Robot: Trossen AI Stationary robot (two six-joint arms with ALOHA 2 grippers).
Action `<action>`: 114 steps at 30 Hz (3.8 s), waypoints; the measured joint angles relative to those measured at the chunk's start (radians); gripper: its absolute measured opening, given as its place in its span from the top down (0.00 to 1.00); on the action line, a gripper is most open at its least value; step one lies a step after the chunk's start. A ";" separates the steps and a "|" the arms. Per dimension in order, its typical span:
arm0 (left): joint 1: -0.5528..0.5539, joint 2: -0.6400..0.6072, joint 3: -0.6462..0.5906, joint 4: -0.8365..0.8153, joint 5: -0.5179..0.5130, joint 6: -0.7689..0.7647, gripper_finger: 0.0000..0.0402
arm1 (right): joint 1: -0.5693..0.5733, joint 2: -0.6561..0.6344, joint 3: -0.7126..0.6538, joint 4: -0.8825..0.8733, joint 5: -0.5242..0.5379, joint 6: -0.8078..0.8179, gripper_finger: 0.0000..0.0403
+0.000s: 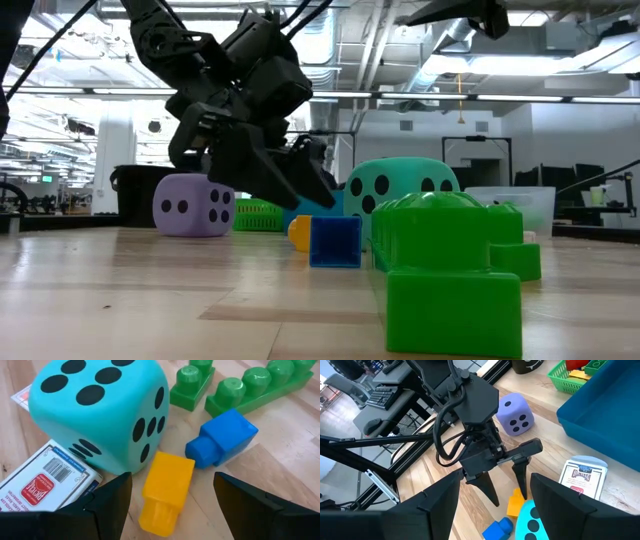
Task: Pick & Place Toys
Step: Put the large yellow game piece into the transparent bin
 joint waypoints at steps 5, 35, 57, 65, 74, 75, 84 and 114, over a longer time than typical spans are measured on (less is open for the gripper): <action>0.000 0.000 0.000 -0.058 -0.001 0.000 0.32 | 0.000 0.000 0.000 0.000 0.000 0.000 0.41; -0.018 -0.001 0.000 -0.026 -0.016 -0.114 0.32 | 0.000 0.000 0.000 0.000 0.000 0.018 0.41; -0.033 0.096 0.000 0.052 -0.048 -0.195 0.33 | 0.000 0.000 0.000 0.001 0.000 0.026 0.41; -0.033 0.096 0.000 0.094 -0.047 -0.230 0.54 | 0.000 0.000 0.000 -0.002 0.000 0.026 0.41; -0.033 0.096 0.000 0.102 -0.044 -0.305 0.68 | 0.000 0.000 0.000 -0.004 0.000 0.021 0.41; -0.033 0.096 0.000 0.102 -0.044 -0.308 0.68 | 0.000 0.000 0.000 -0.004 0.000 0.018 0.41; -0.033 0.086 0.000 0.080 -0.044 -0.310 0.68 | 0.000 0.000 0.000 -0.004 0.000 0.018 0.41; 0.023 -0.345 0.000 -0.043 -0.416 -0.549 0.68 | -0.002 -0.334 0.043 -0.337 0.087 -0.229 0.41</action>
